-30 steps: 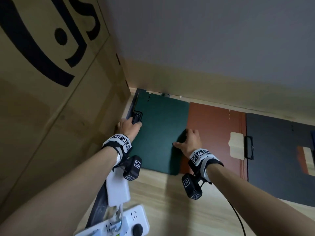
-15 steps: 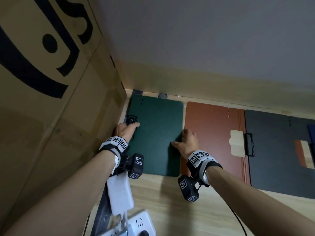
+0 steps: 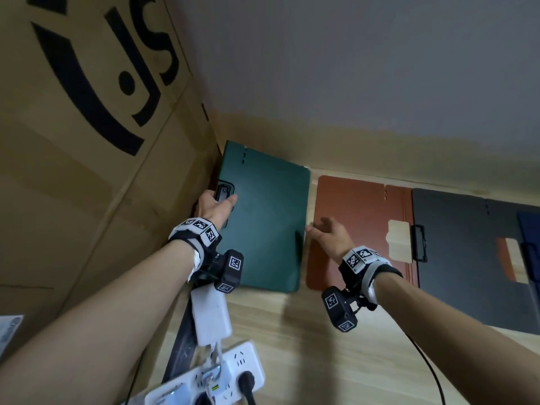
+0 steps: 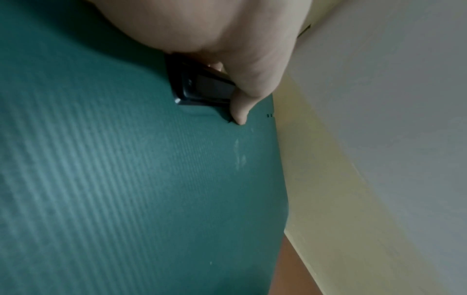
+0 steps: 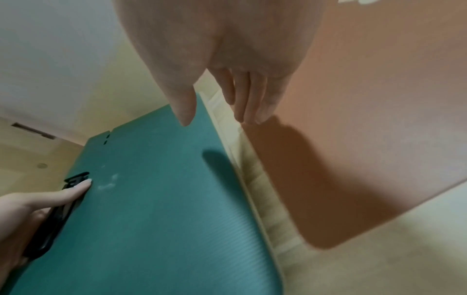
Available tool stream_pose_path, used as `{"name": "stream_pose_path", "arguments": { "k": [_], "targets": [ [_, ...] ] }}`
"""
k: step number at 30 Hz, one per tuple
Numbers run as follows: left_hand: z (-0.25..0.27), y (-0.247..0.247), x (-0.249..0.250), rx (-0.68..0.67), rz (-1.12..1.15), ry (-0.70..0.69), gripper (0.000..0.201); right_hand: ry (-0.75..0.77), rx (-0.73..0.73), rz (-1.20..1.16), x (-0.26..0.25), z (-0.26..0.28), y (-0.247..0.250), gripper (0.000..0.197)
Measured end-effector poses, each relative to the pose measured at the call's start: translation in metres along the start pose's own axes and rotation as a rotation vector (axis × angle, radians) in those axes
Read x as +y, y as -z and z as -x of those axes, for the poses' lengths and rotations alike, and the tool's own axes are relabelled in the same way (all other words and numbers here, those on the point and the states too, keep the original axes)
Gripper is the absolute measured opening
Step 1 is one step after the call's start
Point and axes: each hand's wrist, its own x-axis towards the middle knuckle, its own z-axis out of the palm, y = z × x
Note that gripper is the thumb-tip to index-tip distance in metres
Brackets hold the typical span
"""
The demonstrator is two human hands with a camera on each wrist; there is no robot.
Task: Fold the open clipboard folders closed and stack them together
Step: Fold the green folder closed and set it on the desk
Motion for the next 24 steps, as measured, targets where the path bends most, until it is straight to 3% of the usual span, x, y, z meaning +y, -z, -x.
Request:
{"name": "stream_pose_path", "arguments": {
  "k": [4, 8, 10, 15, 18, 20, 24],
  "targets": [
    [0.018, -0.002, 0.014, -0.063, 0.065, -0.019, 0.063, -0.004, -0.047, -0.063, -0.014, 0.015, 0.026, 0.067],
    [0.046, -0.032, 0.014, -0.135, 0.109, -0.023, 0.072, 0.002, -0.016, -0.174, -0.013, 0.034, 0.052, 0.032],
    [0.071, -0.055, 0.008, -0.190, 0.137, -0.005, 0.079, -0.010, 0.064, -0.208, 0.003, 0.044, 0.066, 0.033],
    [0.145, -0.120, -0.016, -0.392, 0.120, 0.030, 0.063, -0.028, 0.229, -0.130, 0.066, 0.078, 0.117, 0.036],
    [0.175, -0.145, -0.032, -0.538, 0.034, 0.075, 0.065, -0.039, 0.251, -0.031, 0.103, 0.102, 0.160, 0.035],
    [0.186, -0.154, -0.041, -0.619, -0.020, 0.083, 0.055, -0.043, 0.218, 0.045, 0.124, 0.115, 0.187, 0.033],
    [0.206, -0.159, -0.052, -0.525, -0.081, 0.016, 0.029, -0.011, 0.112, 0.123, 0.155, 0.141, 0.229, 0.033]
  ]
}}
